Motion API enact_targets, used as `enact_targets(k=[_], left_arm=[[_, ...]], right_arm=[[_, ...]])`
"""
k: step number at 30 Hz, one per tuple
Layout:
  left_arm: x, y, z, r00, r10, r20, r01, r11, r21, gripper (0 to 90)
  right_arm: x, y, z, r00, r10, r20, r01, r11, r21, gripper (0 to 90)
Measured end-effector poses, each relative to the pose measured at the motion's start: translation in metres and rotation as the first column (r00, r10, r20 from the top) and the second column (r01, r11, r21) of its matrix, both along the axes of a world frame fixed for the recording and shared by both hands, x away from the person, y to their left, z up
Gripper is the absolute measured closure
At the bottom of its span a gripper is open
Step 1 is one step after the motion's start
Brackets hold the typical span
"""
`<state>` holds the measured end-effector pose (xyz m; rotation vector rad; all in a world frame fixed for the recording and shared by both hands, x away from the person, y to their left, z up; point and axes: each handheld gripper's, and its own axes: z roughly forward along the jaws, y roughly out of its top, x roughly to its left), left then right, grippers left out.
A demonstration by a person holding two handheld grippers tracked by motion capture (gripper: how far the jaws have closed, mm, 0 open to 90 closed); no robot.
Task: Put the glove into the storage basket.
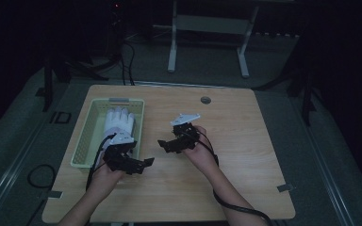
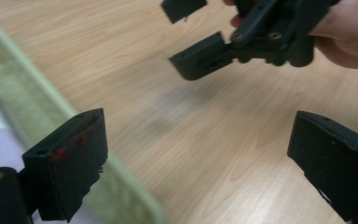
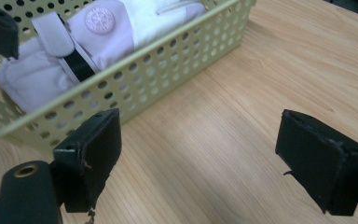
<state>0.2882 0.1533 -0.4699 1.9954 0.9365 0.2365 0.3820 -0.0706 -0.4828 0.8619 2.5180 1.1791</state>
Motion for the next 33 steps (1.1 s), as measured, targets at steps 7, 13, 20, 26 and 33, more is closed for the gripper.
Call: enact_targets(k=[7, 13, 20, 26, 33], left_arm=[[-0.004, -0.022, -0.008, 0.9988, -0.049, -0.002, 0.049, 0.9988, -0.006, 5.1], [-0.008, -0.042, -0.019, 0.9947, -0.103, -0.005, 0.103, 0.9945, -0.018, 5.1], [-0.007, -0.062, -0.033, 0.9878, -0.155, -0.018, 0.155, 0.9879, 0.007, 5.1], [-0.008, -0.077, -0.044, 0.9813, -0.192, -0.015, 0.192, 0.9813, 0.011, 5.1], [-0.008, -0.094, -0.055, 0.9729, -0.231, -0.009, 0.231, 0.9723, 0.033, 5.1]], right_arm=[[-0.002, -0.017, -0.010, 0.9999, -0.011, -0.006, 0.011, 0.9999, -0.006, 14.1], [-0.006, -0.033, -0.021, 0.9995, -0.023, -0.023, 0.023, 0.9997, -0.011, 14.1], [-0.011, -0.056, -0.031, 0.9978, -0.050, -0.044, 0.050, 0.9987, 0.002, 14.1], [-0.013, -0.080, -0.040, 0.9959, -0.075, -0.049, 0.075, 0.9971, -0.012, 14.1], [-0.019, -0.104, -0.047, 0.9946, -0.098, -0.035, 0.097, 0.9951, -0.018, 14.1]])
